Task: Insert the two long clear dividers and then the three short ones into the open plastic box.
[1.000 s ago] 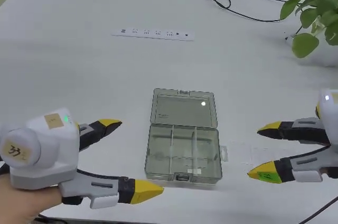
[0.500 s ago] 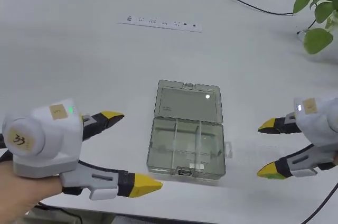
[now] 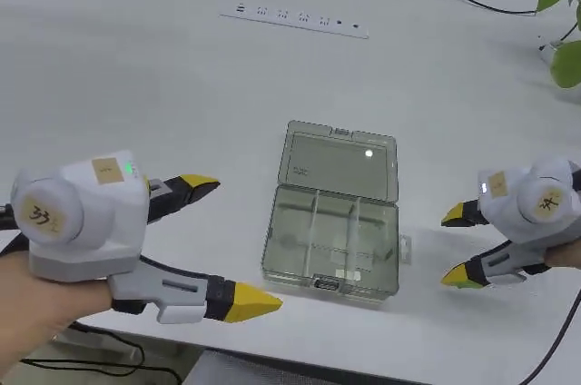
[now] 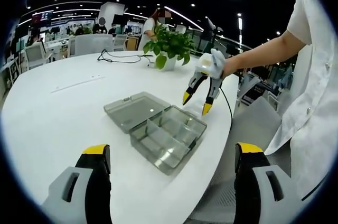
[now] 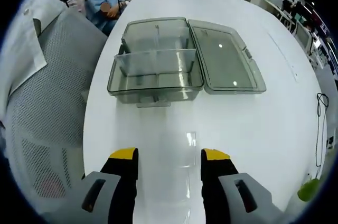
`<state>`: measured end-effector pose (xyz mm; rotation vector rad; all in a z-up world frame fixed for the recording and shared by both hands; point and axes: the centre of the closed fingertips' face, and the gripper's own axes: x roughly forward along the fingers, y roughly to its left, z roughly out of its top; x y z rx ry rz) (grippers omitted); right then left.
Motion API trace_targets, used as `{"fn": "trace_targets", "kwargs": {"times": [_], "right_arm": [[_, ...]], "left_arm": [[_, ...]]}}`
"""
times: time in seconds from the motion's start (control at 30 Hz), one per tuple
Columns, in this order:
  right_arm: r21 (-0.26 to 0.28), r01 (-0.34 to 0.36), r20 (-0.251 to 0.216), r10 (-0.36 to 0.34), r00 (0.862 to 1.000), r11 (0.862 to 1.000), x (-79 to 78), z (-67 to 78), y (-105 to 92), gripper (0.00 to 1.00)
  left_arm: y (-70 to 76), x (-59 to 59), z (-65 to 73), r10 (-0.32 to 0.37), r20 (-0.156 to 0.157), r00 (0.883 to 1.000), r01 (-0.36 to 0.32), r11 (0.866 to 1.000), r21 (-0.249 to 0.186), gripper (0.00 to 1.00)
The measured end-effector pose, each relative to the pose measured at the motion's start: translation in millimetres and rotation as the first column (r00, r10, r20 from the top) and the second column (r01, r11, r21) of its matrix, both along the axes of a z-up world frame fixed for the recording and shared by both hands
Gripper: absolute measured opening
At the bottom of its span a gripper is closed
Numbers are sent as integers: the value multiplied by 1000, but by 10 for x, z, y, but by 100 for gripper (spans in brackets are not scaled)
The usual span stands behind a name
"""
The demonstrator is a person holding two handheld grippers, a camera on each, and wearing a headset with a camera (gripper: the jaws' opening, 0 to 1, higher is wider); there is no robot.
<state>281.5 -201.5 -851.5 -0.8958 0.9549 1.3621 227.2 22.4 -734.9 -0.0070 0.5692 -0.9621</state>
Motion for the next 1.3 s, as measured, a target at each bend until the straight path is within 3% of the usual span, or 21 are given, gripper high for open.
{"fn": "trace_targets", "kwargs": {"times": [0.4, 0.47, 0.7, 1.1, 1.3], "right_arm": [[-52, -44, 13, 45, 999, 998, 37, -68, -41, 42], [-74, -74, 49, 78, 996, 994, 41, -57, -33, 40], [-77, -71, 40, 74, 996, 995, 20, -26, -16, 33], [-82, -52, 52, 57, 997, 995, 56, -21, 1, 33], [-39, -14, 90, 17, 996, 999, 60, 168, 49, 32]], "left_arm": [[20, -21, -15, 13, -7, 1000, -13, 1000, -8, 100], [21, -28, -21, 12, -9, 1000, -12, 1000, -7, 100], [21, -27, -10, 12, -7, 1000, -13, 1000, -13, 99], [45, -25, 20, 13, -4, 1000, -13, 1000, -18, 99], [53, -22, 57, 7, -1, 1000, -7, 1000, -20, 98]]}}
